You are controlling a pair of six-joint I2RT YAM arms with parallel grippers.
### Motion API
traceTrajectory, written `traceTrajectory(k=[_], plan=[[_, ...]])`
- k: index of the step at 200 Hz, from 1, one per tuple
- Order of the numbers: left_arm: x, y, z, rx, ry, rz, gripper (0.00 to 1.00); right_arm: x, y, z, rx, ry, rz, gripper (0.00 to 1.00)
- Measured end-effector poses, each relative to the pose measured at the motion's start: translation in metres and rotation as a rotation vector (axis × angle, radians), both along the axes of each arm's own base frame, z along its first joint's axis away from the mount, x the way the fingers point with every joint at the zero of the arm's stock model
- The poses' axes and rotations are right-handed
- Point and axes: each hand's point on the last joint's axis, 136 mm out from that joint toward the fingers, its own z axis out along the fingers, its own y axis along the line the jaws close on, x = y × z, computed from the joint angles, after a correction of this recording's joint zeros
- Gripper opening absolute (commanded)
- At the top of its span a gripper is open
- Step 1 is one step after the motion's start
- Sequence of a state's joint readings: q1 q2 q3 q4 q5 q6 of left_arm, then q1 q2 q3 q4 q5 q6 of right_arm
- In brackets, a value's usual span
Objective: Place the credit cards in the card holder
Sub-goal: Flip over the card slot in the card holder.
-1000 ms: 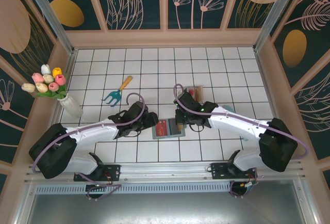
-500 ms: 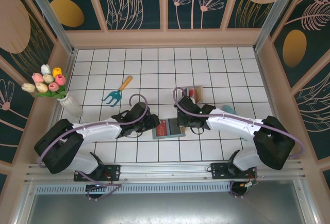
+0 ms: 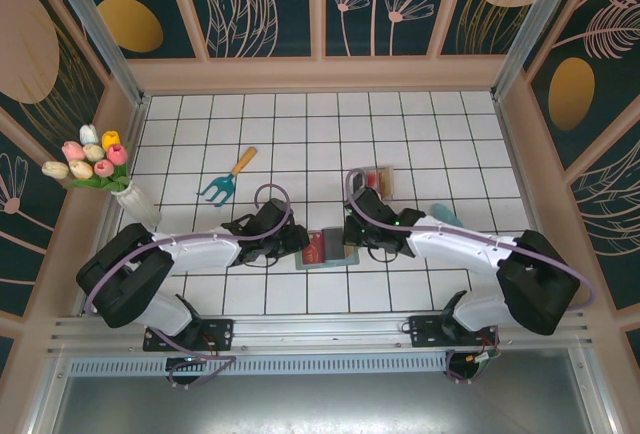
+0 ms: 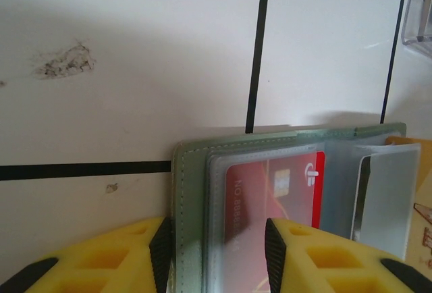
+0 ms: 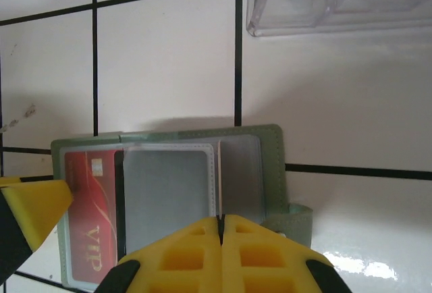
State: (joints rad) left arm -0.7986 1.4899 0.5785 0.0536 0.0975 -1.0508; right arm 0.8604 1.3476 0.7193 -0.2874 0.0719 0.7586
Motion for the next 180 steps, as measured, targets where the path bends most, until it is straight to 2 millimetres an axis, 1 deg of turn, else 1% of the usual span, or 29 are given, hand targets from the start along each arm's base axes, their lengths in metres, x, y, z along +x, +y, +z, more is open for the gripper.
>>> traceTrajectory(k=[28, 61, 87, 102, 128, 148, 162, 180], plan=[[0.0, 0.0, -0.001, 0.0, 0.0, 0.001, 0.42, -0.001, -0.006, 0.002, 0.033, 0.012, -0.02, 0.0], [0.0, 0.0, -0.001, 0.001, 0.001, 0.0, 0.39, -0.001, -0.007, 0.007, 0.095, 0.023, -0.023, 0.0], [0.0, 0.0, -0.001, 0.001, 0.002, 0.001, 0.38, -0.002, 0.001, 0.014, 0.158, 0.026, -0.013, 0.0], [0.0, 0.0, -0.001, 0.001, 0.002, 0.001, 0.36, -0.002, 0.006, 0.019, 0.186, 0.025, -0.003, 0.01], [0.0, 0.0, -0.001, 0.002, 0.002, 0.002, 0.35, -0.002, 0.016, 0.028, 0.246, 0.023, 0.022, 0.01], [0.001, 0.001, 0.001, 0.0, -0.004, 0.01, 0.38, -0.002, 0.027, 0.036, 0.305, 0.022, 0.041, 0.01], [0.003, 0.004, 0.007, -0.005, -0.025, 0.032, 0.42, -0.001, 0.035, 0.039, 0.34, 0.025, 0.06, 0.01], [0.005, 0.011, 0.02, -0.023, -0.065, 0.068, 0.48, -0.003, 0.044, 0.03, 0.352, 0.056, 0.084, 0.0]])
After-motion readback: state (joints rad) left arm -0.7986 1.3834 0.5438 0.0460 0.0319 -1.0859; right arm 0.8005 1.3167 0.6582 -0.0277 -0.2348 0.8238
